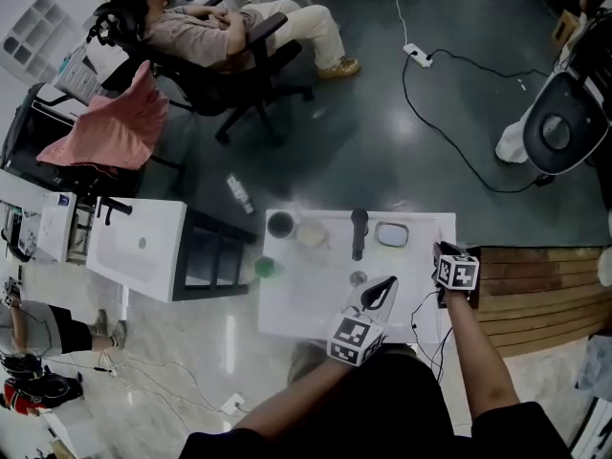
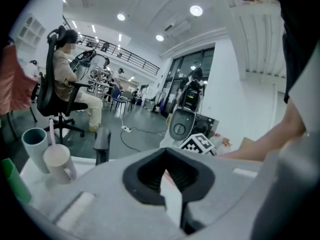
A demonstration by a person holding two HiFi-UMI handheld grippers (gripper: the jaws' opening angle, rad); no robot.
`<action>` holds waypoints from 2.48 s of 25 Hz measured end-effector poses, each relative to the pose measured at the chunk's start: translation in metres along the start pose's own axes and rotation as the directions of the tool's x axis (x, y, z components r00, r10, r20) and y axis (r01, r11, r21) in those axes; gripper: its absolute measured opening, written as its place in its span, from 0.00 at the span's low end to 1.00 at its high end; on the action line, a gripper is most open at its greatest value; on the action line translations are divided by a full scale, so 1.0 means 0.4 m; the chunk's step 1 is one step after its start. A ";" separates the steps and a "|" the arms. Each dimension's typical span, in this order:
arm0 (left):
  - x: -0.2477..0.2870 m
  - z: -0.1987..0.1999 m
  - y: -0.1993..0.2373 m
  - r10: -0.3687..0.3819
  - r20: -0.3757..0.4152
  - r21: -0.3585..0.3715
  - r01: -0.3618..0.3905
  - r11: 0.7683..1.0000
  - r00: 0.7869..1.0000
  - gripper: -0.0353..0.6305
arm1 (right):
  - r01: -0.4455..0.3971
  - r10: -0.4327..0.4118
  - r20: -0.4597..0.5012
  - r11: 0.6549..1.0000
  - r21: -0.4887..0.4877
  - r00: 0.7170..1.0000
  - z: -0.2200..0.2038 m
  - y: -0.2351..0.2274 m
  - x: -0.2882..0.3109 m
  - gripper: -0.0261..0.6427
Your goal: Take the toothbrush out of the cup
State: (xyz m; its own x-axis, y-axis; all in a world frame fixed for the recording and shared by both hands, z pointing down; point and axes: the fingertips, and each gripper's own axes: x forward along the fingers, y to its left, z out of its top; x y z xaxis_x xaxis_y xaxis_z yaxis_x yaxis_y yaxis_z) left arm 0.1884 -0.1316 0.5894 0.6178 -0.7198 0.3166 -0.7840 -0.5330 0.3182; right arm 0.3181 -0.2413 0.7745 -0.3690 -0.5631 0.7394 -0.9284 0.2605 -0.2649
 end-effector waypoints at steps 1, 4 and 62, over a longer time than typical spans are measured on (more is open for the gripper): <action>-0.002 0.004 0.000 -0.004 0.004 0.000 0.004 1.000 1.000 0.06 | -0.001 0.001 0.015 1.000 -0.001 1.000 0.009 0.003 -0.012 0.14; -0.011 0.020 0.003 -0.013 0.025 0.004 0.013 1.000 1.000 0.06 | 0.009 -0.009 0.064 1.000 -0.002 0.998 0.036 0.007 -0.056 0.11; -0.771 0.195 0.683 0.252 0.233 -0.129 -0.227 0.965 0.939 0.06 | -0.127 0.167 0.082 0.923 -0.363 0.983 0.224 1.094 0.169 0.14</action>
State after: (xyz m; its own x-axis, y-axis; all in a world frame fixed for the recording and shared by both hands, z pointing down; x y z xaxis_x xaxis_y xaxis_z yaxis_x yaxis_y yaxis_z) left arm -0.2212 -0.0900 0.5089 0.3687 -0.9139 0.1697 -0.8894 -0.2938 0.3503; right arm -0.1172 -0.2358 0.6531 -0.5211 -0.5742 0.6315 -0.7946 0.5964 -0.1135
